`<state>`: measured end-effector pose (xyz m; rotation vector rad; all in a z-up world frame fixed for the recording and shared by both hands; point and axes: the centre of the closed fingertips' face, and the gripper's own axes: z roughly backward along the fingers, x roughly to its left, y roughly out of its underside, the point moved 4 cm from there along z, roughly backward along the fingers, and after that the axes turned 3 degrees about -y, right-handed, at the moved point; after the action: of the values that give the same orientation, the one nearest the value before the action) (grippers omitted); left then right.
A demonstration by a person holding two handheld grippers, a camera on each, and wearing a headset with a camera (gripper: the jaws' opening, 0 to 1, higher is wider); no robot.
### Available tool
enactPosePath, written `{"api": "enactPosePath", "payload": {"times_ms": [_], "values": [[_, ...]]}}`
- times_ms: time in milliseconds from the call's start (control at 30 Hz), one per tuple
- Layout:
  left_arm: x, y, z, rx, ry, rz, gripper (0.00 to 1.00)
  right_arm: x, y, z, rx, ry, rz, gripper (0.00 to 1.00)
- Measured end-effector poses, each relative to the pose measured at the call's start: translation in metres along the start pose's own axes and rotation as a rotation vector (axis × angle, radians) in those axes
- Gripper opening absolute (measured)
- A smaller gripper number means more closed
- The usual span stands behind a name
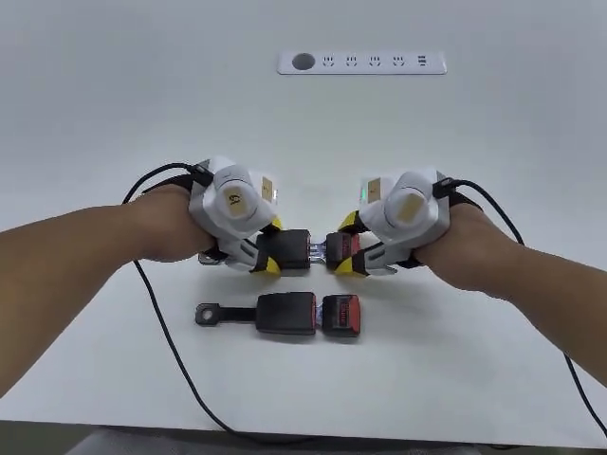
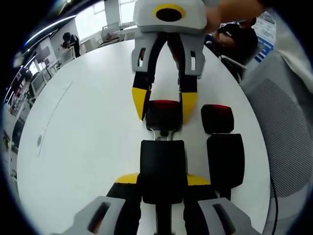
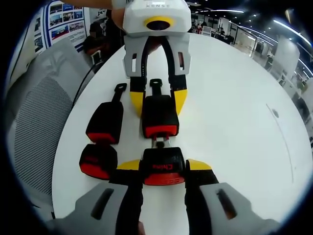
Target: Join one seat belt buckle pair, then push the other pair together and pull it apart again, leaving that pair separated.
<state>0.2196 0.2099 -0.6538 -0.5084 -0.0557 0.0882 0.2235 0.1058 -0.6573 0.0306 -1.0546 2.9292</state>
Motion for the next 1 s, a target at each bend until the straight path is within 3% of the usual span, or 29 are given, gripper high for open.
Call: {"api": "enactPosePath", "payload": {"times_ms": [433,900,1000], "values": [[-0.001,-0.001,0.001,0.012,0.001,-0.004,0.33,0.001,-0.004,-0.002,0.047,0.008,0.035,0.3],[-0.003,-0.004,0.001,0.01,-0.001,-0.005,0.32,0.001,-0.011,-0.008,0.006,0.006,-0.003,0.3],[-0.003,-0.005,0.002,0.01,0.001,-0.007,0.32,0.002,-0.014,-0.01,0.028,0.009,0.016,0.3]]}}
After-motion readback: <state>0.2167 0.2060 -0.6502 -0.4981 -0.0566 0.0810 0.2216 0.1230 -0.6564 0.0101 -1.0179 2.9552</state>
